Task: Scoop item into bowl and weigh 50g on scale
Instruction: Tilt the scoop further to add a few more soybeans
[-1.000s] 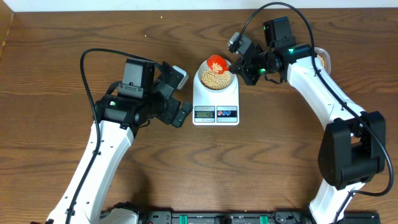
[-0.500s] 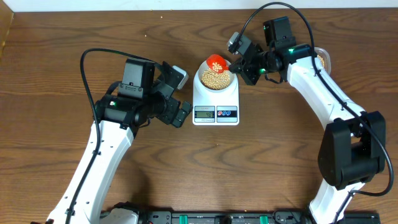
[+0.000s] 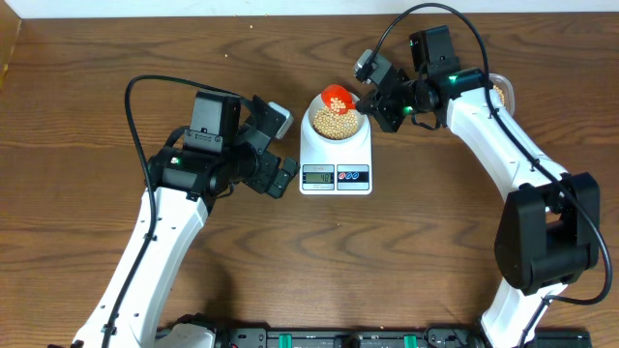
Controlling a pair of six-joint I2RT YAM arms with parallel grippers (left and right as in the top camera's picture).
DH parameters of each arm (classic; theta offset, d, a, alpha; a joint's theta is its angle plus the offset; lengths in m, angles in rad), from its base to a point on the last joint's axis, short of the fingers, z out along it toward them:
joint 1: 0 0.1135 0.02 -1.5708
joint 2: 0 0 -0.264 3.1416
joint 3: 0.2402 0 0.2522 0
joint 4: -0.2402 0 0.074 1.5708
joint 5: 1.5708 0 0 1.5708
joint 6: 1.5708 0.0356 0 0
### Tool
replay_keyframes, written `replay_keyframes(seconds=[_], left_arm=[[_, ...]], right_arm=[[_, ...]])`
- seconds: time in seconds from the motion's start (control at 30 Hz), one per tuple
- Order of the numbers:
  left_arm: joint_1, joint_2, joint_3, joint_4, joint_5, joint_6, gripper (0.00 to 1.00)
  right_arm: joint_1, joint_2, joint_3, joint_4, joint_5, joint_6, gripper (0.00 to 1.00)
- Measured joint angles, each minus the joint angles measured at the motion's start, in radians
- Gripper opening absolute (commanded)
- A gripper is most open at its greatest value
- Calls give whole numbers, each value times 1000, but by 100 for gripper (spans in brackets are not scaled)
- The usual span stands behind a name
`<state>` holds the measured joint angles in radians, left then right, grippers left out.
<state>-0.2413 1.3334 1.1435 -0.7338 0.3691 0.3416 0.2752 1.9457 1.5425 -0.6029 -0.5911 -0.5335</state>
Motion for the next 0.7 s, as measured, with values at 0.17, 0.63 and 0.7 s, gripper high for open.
replay_keyframes(seconds=[0.17,0.63,0.7], left_arm=[[0,0,0,0,0,0,98],[0,0,0,0,0,0,98],[0,0,0,0,0,0,98]], right_arm=[[0,0,0,0,0,-15,1],[0,0,0,10,0,-78,1],[0,0,0,10,0,-82,1]])
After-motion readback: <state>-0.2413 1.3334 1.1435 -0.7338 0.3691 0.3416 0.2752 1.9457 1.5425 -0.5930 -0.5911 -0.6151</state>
